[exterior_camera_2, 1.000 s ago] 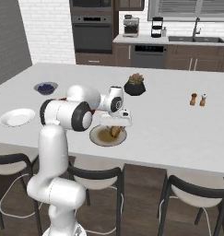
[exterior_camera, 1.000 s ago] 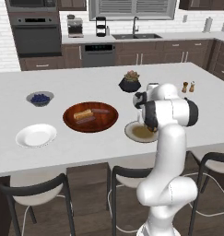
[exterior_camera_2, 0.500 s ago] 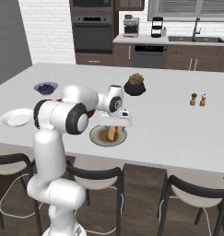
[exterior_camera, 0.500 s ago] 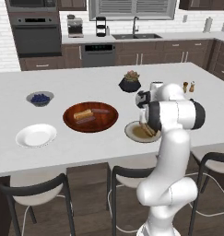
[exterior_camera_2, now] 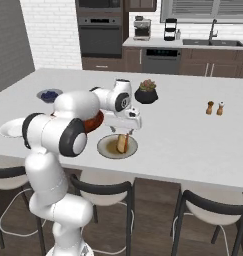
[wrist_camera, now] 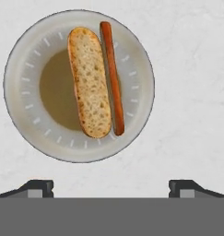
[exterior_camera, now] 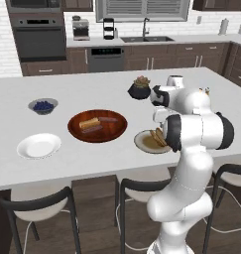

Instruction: Place one bun and one sausage from the bowl on each plate.

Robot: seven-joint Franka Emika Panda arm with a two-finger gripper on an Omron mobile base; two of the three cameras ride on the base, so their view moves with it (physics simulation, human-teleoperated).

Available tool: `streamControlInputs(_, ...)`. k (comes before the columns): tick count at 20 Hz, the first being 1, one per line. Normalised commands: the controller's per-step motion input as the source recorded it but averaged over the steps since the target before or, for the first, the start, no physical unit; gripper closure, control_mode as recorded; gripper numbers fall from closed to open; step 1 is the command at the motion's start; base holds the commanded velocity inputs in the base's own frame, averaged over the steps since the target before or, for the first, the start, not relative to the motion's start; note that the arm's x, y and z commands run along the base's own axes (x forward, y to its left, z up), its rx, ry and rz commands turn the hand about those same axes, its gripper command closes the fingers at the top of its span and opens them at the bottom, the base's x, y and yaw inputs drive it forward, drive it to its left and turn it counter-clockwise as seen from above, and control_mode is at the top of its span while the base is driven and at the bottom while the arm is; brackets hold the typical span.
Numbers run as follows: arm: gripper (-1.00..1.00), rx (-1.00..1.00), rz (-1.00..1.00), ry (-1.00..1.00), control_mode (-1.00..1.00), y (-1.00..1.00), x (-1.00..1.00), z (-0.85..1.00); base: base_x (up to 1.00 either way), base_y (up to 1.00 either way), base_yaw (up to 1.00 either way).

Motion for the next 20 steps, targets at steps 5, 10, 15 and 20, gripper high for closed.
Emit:
streamControlInputs(5,-1.00,0.00,-0.11,0.00,-1.00,0.07,-0.11,0.36,0.00,0.00,0.00)
streamControlInputs(10,-1.00,-0.01,-0.10,0.00,-1.00,0.21,-0.09,0.11,0.00,0.00,0.00)
streamControlInputs(15,-1.00,-0.03,-0.12,0.00,-1.00,0.43,0.00,0.14,0.00,0.00,0.00)
streamControlInputs(20,-1.00,-0.06,-0.07,0.00,-1.00,0.80,0.07,0.04,0.00,0.00,0.00)
